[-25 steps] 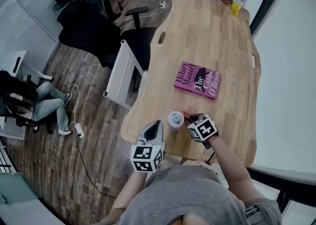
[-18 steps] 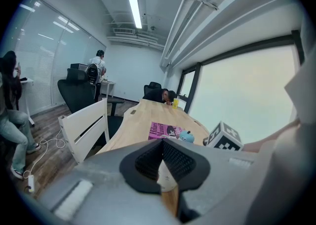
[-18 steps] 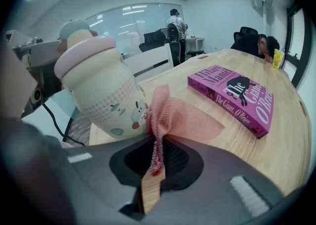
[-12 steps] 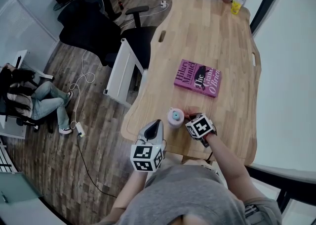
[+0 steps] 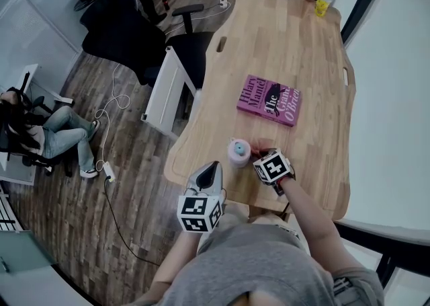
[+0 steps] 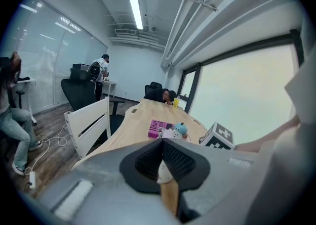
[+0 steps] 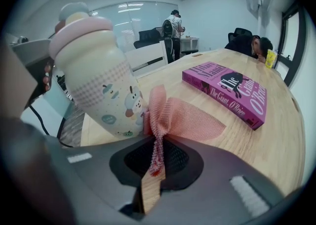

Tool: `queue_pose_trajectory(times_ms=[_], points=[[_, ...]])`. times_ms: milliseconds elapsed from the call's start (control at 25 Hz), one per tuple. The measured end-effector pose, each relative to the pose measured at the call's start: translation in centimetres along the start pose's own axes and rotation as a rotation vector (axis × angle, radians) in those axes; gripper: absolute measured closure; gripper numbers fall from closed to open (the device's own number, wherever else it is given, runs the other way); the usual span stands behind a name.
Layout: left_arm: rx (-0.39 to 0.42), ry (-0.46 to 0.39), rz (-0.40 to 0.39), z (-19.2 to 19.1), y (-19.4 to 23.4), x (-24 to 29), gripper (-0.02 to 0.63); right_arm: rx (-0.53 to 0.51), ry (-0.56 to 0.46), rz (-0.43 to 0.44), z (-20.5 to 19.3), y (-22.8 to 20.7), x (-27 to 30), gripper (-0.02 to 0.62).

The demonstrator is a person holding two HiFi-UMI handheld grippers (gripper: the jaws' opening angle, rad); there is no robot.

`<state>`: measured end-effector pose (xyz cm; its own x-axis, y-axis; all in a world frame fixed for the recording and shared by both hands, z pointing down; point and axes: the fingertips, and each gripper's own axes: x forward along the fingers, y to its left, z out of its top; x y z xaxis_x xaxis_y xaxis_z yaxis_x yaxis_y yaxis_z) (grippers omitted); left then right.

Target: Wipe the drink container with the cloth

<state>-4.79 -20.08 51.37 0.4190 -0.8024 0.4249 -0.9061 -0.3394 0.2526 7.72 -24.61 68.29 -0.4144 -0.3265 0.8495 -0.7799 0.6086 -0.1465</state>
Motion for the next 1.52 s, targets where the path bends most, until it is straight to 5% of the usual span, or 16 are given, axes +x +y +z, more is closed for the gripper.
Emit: queue_pose_trajectory(times_ms=[800,1200,1520], points=[[0.017,0.001,-0.023,-2.8,-3.1,-2.8,0.603,0.081,-0.349,-0.147,3.1,-1.1,-10.2,0.571],[0.031,-0.008,-0.033,-2.6,-4.1,-3.1,0.603,0.056,-0.497,-0.102,5.4,1.6,-15.8,0.571],[0.028,-0.009,-0.026,-2.6,-4.0,-3.3,0.603,0.038,-0.514,-0.054,5.5,3.2,-16.7,0.571]])
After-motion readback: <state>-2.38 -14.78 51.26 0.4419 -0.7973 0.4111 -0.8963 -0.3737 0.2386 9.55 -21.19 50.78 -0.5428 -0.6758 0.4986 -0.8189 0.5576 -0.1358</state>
